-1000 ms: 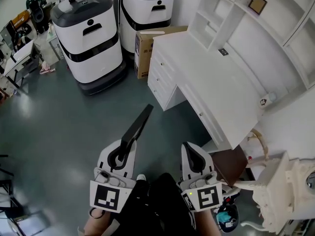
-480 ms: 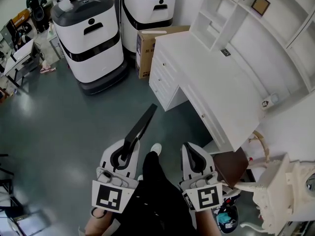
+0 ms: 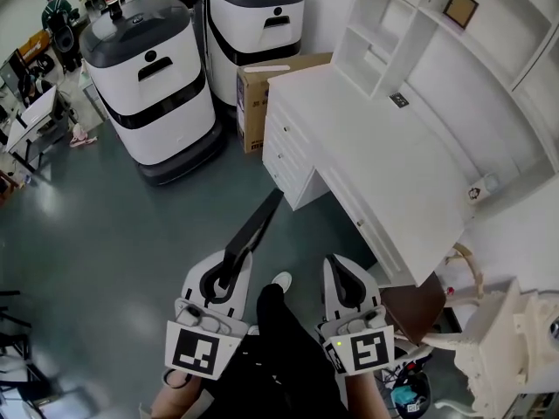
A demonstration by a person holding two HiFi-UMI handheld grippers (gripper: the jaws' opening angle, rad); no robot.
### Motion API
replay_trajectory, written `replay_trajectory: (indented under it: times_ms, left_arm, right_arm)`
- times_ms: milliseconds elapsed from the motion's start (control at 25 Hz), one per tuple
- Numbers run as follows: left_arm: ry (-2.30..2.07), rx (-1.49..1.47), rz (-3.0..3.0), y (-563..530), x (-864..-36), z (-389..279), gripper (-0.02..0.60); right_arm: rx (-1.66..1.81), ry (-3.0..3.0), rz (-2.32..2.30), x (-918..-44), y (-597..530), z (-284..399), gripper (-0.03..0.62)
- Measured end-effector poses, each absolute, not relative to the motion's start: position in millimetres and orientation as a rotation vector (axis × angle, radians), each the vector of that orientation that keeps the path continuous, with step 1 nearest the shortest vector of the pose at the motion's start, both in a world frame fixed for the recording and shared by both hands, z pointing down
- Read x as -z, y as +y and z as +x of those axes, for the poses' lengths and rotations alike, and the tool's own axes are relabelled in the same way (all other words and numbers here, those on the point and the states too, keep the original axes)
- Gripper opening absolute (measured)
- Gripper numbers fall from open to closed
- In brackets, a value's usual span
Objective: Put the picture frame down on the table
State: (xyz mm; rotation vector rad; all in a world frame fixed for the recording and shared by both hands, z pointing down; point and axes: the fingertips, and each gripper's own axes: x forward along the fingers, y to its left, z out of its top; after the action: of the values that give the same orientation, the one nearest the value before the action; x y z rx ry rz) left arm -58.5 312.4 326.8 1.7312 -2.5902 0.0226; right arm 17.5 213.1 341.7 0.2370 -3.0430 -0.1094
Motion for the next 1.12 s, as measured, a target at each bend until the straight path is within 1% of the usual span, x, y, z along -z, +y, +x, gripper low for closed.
replay_trajectory:
  times_ms: [760, 1120]
  left_arm:
    - [-2.514, -0.057, 1.829, 145.5, -313.1, -150.6, 0.012]
    - [-2.47, -0.062, 1.895, 73.8, -310.9, -181.1, 0.012]
  right_arm:
    - [0.084, -3.021, 0.276, -334.3, 55.1, -81.3, 0.002]
    - [0.088, -3.021, 0.364, -330.3, -17.0, -105.5, 0.002]
